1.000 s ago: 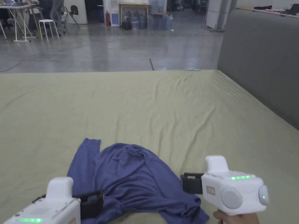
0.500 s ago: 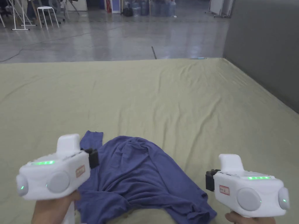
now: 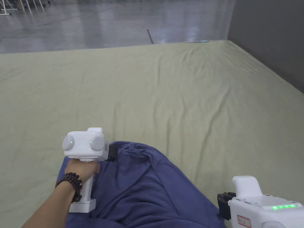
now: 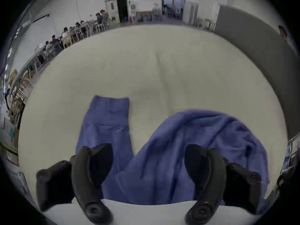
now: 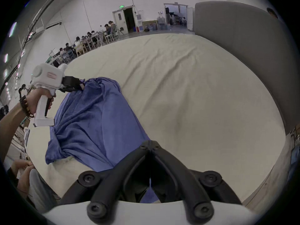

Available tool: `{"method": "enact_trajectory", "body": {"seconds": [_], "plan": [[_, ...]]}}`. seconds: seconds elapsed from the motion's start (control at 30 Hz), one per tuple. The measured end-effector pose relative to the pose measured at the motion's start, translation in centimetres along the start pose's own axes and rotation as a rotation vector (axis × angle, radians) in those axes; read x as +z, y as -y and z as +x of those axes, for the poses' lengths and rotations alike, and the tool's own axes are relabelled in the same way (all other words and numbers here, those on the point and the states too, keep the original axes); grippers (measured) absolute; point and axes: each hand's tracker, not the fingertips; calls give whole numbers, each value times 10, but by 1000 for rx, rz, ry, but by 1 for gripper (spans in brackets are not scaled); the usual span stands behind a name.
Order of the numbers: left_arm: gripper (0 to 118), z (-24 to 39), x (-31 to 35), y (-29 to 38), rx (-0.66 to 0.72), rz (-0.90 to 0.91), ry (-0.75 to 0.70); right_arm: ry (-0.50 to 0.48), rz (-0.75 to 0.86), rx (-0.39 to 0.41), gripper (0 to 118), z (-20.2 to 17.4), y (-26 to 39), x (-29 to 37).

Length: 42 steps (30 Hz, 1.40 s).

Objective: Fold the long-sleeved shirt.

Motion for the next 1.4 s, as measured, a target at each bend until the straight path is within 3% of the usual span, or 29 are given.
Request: {"method": "enact_trajectory", "body": {"seconds": [0.03,0.07,0.1,0.13,0.17,0.23,0.43,0.47,0.53,0.67,0.77,0.8,0.83,0.87,0.9,0.93,0.97,1.07,1.27,1.4], "plan": [[41,5,-1,11,-23,7,16,1,-5,-1,2,0,-1,-2],[28,11,6,14,-31,56,78,3,-10,-3,2,1,-1,-4],[28,21,15,15,-46,97,101,5,-12,-4,2,4,-1,-2],[1,31,22,16,-114,119,-31,7,-15,-5,2,4,-1,-4],[1,31,25,24,-152,116,-35,11,-18,-5,2,4,-2,-5],[1,29,36,28,-83,72,105,13,-20,-7,2,5,-4,0],[0,8,91,35,-68,211,98,-12,-28,-83,6,16,-21,12],[0,8,100,35,-73,235,87,-20,-79,-94,32,19,-24,7],[0,5,114,34,-70,256,94,-22,-147,-85,101,23,-24,-7],[0,-4,122,30,-50,274,121,36,-210,-36,99,18,-18,-37],[0,-7,122,33,-49,279,130,4,-291,-35,81,9,-9,-59],[0,-7,122,33,-52,279,130,-6,-297,-32,82,3,-4,-64],[0,-9,119,34,-54,279,131,62,-255,33,81,-4,-1,-65],[0,-9,117,34,-57,277,135,69,-245,92,76,-9,0,-66],[0,-9,116,35,-59,276,137,90,-245,121,59,-14,0,-61],[0,-9,116,36,-59,272,131,77,-225,115,18,-19,0,-53],[0,-10,113,36,-58,270,129,42,-210,150,4,-25,1,-46],[0,-15,116,40,-38,282,154,12,-276,282,4,-44,9,-49],[0,-31,157,43,-27,376,151,22,-73,107,4,-20,-34,-11],[0,-49,193,32,-7,451,144,-9,89,82,4,-11,-86,37]]}}
